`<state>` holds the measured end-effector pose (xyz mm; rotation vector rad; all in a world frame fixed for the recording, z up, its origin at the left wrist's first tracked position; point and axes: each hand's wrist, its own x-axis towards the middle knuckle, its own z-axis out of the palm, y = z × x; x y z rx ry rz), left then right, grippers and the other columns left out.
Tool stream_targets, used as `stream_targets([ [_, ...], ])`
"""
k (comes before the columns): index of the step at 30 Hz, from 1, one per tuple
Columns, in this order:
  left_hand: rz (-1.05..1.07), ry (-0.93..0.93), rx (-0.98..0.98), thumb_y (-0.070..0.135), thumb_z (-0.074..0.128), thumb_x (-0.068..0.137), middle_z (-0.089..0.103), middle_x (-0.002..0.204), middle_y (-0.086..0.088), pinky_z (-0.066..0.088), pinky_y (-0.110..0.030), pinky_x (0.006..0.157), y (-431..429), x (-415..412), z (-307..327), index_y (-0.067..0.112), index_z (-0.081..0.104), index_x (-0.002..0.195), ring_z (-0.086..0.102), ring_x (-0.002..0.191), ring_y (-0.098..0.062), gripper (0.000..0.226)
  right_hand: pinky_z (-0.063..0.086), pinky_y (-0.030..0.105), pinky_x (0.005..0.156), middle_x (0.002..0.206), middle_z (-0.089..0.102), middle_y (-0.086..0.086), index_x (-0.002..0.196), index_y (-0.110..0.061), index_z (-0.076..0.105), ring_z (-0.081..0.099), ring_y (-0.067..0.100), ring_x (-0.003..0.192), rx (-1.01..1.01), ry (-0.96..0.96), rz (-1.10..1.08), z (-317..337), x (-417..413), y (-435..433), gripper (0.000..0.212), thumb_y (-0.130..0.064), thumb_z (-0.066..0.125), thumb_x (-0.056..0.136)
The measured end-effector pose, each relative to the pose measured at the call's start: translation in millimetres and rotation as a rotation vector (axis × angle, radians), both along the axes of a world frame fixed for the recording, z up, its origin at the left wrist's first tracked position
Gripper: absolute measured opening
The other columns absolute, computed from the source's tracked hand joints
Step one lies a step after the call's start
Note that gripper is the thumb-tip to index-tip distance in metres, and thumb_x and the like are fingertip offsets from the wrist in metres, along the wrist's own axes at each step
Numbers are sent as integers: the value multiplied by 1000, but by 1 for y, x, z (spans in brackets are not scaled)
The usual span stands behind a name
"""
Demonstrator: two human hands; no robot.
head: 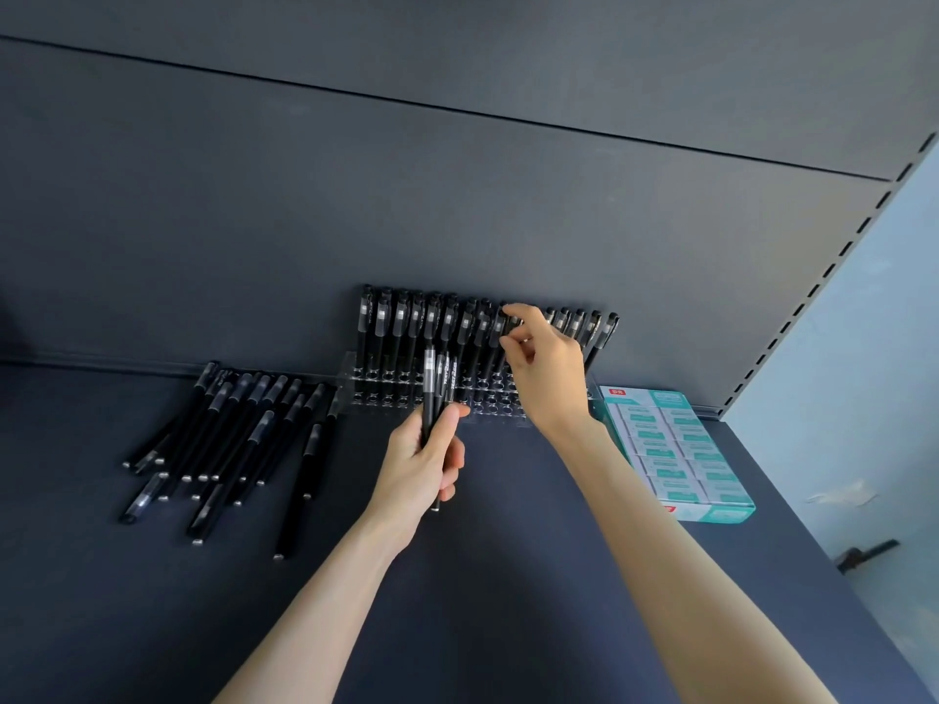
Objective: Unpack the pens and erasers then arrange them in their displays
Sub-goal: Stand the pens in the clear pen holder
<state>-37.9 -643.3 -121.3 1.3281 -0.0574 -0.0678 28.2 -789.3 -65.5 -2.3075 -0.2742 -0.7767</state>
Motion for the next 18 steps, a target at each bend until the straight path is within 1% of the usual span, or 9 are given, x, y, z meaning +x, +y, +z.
stream_targets([
  [2,-24,8,4,33,53,96,50,56,3,32,-21,40,1,0,0,21,66,95,34,43,-10,17,48,30,69,77,61,-5,117,-14,58,55,15,65,68,-17,-16,2,-6,0,29,-7,58,89],
  [3,-45,10,3,32,54,96,51,57,3,32,-21,40,1,1,0,19,67,95,34,42,-10,18,47,24,68,74,60,-9,114,-15,59,55,10,64,152,-7,-9,2,-11,1,26,-10,61,89],
  [5,-103,10,-7,31,55,94,54,58,1,32,-22,39,0,0,1,14,67,96,34,41,-10,21,45,13,64,71,62,-13,104,-20,62,57,2,65,342,95,82,-1,-24,1,18,-20,66,86],
  [6,-132,12,-11,32,56,93,55,59,0,31,-22,39,-1,-1,1,12,68,96,35,41,-10,23,45,11,64,72,65,-12,101,-22,63,59,-1,67,408,179,154,-2,-31,2,18,-25,68,84],
  [8,-182,14,-3,33,57,92,58,60,-3,32,-22,39,-2,-3,1,11,68,95,38,42,-12,26,46,11,64,73,69,-10,100,-24,63,63,0,68,481,326,288,-8,-42,3,21,-27,72,81],
  [9,-198,12,14,34,56,92,59,61,-4,33,-23,39,-2,-4,0,11,69,95,39,42,-13,26,47,11,64,72,70,-10,100,-24,63,64,2,67,506,355,325,-10,-45,3,23,-25,73,80],
  [12,-201,10,75,37,55,93,62,64,-5,35,-25,42,-3,-4,0,14,70,95,44,44,-16,27,48,12,66,73,71,-5,100,-25,64,64,4,69,609,321,312,-13,-50,0,22,-21,73,80],
  [14,-180,18,77,33,55,94,62,63,-4,34,-24,41,-3,-3,-1,13,69,95,43,45,-15,25,51,16,68,77,72,-1,102,-23,64,65,7,71,681,296,295,-12,-51,-2,21,-18,70,82],
  [18,-134,23,58,27,58,94,60,62,-4,31,-23,39,-5,-3,-1,13,68,90,41,43,-13,18,53,22,76,82,71,2,110,-33,59,66,12,75,599,338,350,-13,-53,-5,35,-10,67,85],
])
